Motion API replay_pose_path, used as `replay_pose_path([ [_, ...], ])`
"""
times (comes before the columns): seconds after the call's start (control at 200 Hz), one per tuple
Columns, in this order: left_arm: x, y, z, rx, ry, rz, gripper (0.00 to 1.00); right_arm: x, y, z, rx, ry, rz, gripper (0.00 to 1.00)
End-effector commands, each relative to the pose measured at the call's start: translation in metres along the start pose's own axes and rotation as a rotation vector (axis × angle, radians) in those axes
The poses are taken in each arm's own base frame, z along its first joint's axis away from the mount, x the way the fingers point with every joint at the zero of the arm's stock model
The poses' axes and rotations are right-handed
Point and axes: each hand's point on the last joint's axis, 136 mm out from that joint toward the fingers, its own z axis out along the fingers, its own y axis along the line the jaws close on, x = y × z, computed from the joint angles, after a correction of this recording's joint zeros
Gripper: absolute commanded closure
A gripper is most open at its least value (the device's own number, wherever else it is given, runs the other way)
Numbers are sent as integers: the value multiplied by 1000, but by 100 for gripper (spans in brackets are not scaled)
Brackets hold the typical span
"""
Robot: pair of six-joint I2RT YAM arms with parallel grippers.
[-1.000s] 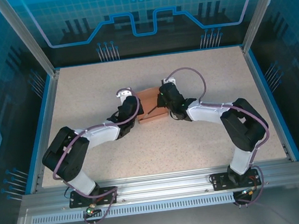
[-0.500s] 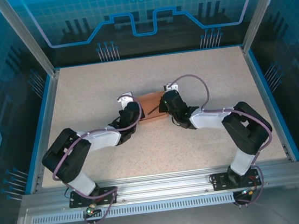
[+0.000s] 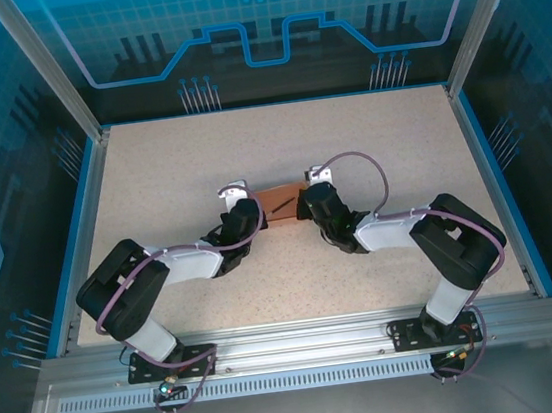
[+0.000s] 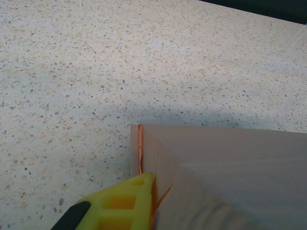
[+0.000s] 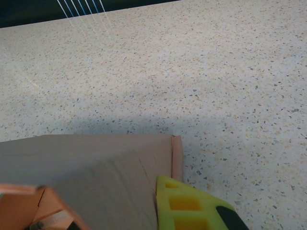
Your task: Fold the paper box
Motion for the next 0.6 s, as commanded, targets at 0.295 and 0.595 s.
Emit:
replay_pose_path([
  [0.295,7,16,-10,-43,19,39,74,19,-16,-4,70,37,-31,98],
  [0.595,-3,14,-22,-13,4,40,56,19,-13,-4,69,39,-40,98],
])
